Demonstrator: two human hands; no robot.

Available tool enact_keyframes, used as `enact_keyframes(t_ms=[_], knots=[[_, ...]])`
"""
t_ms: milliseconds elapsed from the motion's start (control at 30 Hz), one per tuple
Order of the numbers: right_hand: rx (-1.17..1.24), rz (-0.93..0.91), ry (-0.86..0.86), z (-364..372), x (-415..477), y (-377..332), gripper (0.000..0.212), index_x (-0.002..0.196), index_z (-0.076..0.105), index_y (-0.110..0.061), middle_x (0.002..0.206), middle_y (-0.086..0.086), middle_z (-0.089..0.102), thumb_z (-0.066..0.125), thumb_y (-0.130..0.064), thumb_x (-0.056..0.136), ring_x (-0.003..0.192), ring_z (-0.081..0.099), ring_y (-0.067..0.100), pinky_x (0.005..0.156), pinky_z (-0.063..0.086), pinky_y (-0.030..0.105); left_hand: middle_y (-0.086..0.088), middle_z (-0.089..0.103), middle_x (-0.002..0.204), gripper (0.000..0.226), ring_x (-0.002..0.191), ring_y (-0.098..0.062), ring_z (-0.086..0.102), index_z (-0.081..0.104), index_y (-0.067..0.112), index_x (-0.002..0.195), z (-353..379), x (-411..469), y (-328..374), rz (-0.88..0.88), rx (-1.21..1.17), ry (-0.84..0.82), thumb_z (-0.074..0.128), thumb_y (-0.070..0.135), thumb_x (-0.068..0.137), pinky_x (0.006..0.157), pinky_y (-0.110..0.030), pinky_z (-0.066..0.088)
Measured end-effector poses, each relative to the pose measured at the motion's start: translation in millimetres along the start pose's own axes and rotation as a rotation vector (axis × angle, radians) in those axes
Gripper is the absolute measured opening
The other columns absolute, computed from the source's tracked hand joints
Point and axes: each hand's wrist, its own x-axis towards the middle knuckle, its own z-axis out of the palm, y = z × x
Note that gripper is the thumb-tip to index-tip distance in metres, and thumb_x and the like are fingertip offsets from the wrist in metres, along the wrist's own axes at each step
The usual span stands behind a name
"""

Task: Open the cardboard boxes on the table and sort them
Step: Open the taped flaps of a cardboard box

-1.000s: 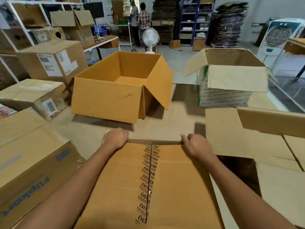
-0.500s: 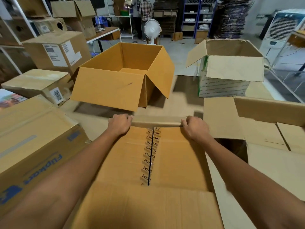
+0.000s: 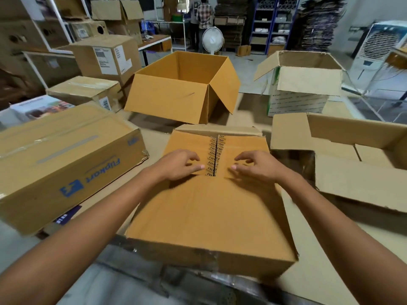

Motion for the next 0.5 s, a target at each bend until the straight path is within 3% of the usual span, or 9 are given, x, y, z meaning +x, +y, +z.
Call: enact_keyframes(t_ms=[167, 367, 500], knots=[[-0.307, 0.119, -0.234, 11, -34, -35, 0.076, 0.144, 0.049, -0.023, 0.14, 0.002, 0.056, 0.075, -0.054, 0.08, 0.126, 0.053, 0.024, 0.102, 0.043, 0.035, -0.002, 0.065, 0.103, 0.058, 0.095, -0.022, 0.058, 0.061, 0.019, 0.12, 4, -31, 26, -0.028, 0.112, -0.163, 0.056, 0.067, 0.088, 0.08, -0.036, 0.05], [-0.339, 0.154, 0.081, -5, -67, -55, 0.084, 0.132, 0.057, -0.027, 0.128, -0.001, 0.062, 0.084, -0.063, 0.062, 0.116, 0.057, 0.023, 0.097, 0.049, 0.044, 0.0, 0.065, 0.1, 0.051, 0.087, -0.02, 0.057, 0.053, 0.024, 0.097, -22, -51, 50, -0.001, 0.12, 0.145, 0.065, 0.07, 0.078, 0.072, -0.036, 0.049], [-0.368, 0.082, 0.226, -18, -101, -75, 0.08, 0.129, 0.057, -0.026, 0.122, -0.001, 0.064, 0.083, -0.062, 0.063, 0.108, 0.059, 0.021, 0.088, 0.053, 0.039, 0.005, 0.064, 0.098, 0.058, 0.086, -0.017, 0.057, 0.054, 0.024, 0.094, -44, -77, 65, 0.028, 0.139, 0.301, 0.063, 0.076, 0.071, 0.074, -0.039, 0.053]])
